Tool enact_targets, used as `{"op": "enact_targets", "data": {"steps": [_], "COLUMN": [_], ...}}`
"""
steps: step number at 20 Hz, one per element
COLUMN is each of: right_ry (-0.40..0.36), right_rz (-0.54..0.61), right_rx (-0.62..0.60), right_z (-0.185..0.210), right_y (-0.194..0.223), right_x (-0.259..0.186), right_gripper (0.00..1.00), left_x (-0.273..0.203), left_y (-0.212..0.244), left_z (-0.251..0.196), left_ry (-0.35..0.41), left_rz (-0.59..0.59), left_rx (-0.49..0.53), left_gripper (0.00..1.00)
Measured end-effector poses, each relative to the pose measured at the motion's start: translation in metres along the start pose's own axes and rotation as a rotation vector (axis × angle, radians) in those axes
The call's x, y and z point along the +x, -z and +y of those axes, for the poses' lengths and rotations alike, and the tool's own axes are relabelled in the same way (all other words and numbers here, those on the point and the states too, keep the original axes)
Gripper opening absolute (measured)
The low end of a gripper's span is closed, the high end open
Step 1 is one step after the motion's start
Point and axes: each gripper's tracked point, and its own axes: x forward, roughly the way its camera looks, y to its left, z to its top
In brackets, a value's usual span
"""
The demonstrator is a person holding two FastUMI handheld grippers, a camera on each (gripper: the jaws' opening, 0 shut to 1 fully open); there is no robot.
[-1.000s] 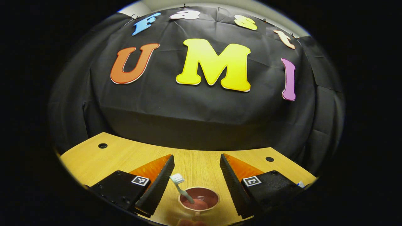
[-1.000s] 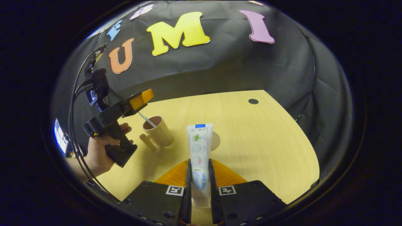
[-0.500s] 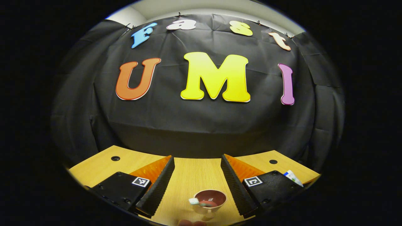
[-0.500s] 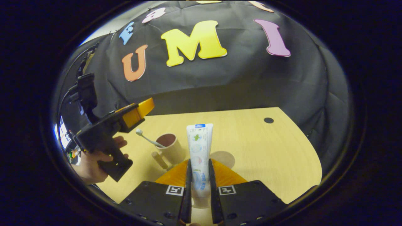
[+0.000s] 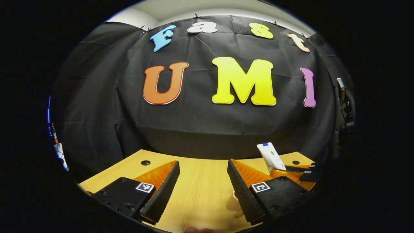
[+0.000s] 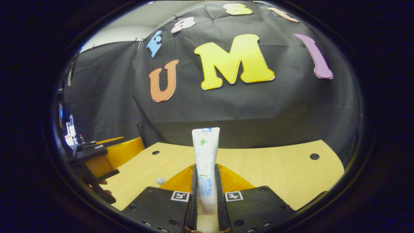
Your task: Put the toothbrush and toothpaste on the desktop into the cup, then pick up the cup and place it on the coaster on the desktop.
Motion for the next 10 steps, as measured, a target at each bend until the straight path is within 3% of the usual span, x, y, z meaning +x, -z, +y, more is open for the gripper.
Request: {"op": "enact_targets", "data": {"steps": [4,10], "right_ry": [-0.015,-0.012], "right_rz": [-0.012,-0.003], "right_rx": [0.003,0.021], "right_z": [0.01,0.012], "right_y": [0.011,0.021], "right_x": [0.033,0.043], "right_gripper": [0.25,0.28], "left_x": [-0.013,-0.016], "left_y": [0.01,0.013], "left_z": [0.02,0.04], "left_ry": [-0.031,-0.066], "left_rz": [0.039,0.052], "left_rx": [-0.014,-0.006], "left_gripper": [0.93,0.93]}}
